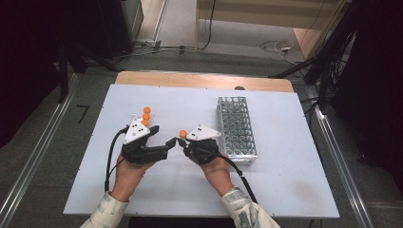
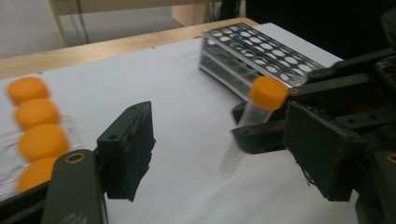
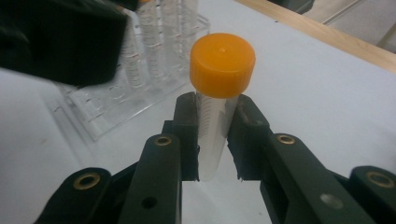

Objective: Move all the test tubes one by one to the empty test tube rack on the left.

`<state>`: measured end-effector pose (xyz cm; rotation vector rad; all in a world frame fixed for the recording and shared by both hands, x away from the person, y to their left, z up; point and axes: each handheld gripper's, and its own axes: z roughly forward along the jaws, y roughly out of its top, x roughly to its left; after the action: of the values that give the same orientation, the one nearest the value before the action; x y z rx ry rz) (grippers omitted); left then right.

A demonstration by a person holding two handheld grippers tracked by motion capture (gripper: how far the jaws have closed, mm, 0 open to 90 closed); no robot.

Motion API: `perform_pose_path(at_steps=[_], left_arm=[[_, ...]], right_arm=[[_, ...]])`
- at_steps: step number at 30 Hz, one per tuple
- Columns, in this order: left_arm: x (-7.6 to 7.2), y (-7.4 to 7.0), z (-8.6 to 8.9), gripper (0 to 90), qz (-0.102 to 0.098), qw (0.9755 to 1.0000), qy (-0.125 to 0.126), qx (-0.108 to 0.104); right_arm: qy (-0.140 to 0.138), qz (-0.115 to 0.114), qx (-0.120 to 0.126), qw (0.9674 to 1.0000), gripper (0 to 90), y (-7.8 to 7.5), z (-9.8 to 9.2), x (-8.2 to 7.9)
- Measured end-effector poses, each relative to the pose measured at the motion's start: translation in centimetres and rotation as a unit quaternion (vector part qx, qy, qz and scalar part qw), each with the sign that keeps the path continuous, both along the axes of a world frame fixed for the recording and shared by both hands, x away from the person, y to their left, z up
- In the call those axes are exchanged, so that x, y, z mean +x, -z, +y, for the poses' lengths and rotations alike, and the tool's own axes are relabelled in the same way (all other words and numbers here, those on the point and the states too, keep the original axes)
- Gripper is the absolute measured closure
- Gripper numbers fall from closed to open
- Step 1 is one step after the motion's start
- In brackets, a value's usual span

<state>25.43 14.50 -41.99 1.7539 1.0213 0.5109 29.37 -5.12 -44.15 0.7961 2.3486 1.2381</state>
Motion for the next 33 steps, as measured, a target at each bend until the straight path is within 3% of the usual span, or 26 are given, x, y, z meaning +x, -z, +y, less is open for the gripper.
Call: perform_pose_path(at_steps=[6,18,24,28,33], left_arm=[[-0.2,0.4,-0.8,40.3,0.004,0.9996,0.029,0.000],[0.0,1.0,-0.8,68.2,0.013,0.9991,0.041,-0.004],[0.0,0.9,-0.7,69.7,0.017,0.9988,0.046,-0.010],[-0.1,0.4,-0.4,69.9,0.014,0.9984,0.050,-0.021],[-0.1,-0.3,0.7,69.9,0.009,0.9989,0.038,-0.024]], right_arm=[[-0.016,0.005,-0.002,0.9999,72.0,0.4,0.8,-0.6],[-0.030,0.009,-0.003,0.9995,71.9,0.6,1.4,-1.0],[-0.030,0.014,-0.003,0.9995,70.1,0.6,1.4,-1.1],[-0.032,0.020,0.005,0.9993,44.5,0.4,1.2,-1.3],[-0.030,0.020,0.007,0.9993,30.1,0.1,0.4,-1.6]])
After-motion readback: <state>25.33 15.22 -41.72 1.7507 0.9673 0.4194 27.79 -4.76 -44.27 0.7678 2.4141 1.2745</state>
